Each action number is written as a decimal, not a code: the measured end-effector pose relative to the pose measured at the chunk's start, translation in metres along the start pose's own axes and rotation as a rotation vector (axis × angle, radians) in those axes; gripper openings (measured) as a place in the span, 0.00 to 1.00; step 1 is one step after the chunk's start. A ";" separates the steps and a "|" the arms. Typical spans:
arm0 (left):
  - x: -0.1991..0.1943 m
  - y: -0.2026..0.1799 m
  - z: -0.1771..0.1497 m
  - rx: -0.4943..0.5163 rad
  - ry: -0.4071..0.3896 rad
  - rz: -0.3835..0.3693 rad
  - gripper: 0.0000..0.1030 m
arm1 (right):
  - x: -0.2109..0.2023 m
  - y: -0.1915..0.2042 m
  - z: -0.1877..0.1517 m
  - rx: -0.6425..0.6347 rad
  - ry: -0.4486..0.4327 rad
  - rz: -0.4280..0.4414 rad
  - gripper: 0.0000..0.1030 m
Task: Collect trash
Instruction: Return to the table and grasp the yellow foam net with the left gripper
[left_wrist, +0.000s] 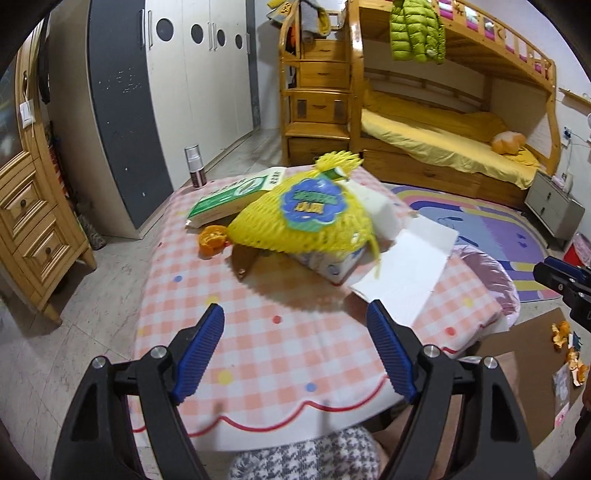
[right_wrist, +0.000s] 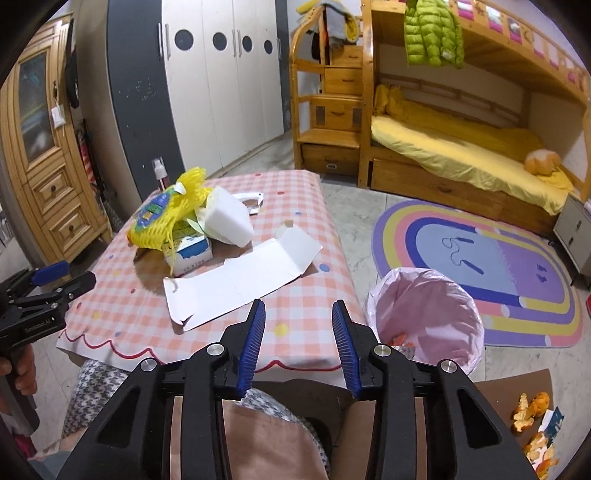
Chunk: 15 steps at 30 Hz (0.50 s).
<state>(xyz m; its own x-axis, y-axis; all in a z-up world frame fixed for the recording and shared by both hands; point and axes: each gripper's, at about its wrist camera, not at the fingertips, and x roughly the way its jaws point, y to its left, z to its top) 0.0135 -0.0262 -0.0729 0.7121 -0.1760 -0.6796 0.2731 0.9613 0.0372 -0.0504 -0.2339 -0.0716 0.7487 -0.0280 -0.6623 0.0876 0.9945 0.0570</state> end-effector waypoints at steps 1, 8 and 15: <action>0.004 0.003 0.000 -0.006 0.004 0.000 0.76 | 0.005 0.001 0.001 -0.003 0.006 -0.002 0.37; 0.026 0.005 0.009 0.005 -0.018 0.013 0.90 | 0.038 0.006 0.014 -0.023 0.055 0.013 0.39; 0.048 -0.009 0.020 0.088 -0.026 0.004 0.90 | 0.061 0.008 0.033 -0.035 0.054 0.014 0.59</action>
<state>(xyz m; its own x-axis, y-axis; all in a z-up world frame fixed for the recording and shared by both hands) 0.0587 -0.0476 -0.0910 0.7299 -0.1787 -0.6598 0.3252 0.9398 0.1052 0.0176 -0.2313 -0.0870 0.7128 -0.0092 -0.7013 0.0537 0.9977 0.0415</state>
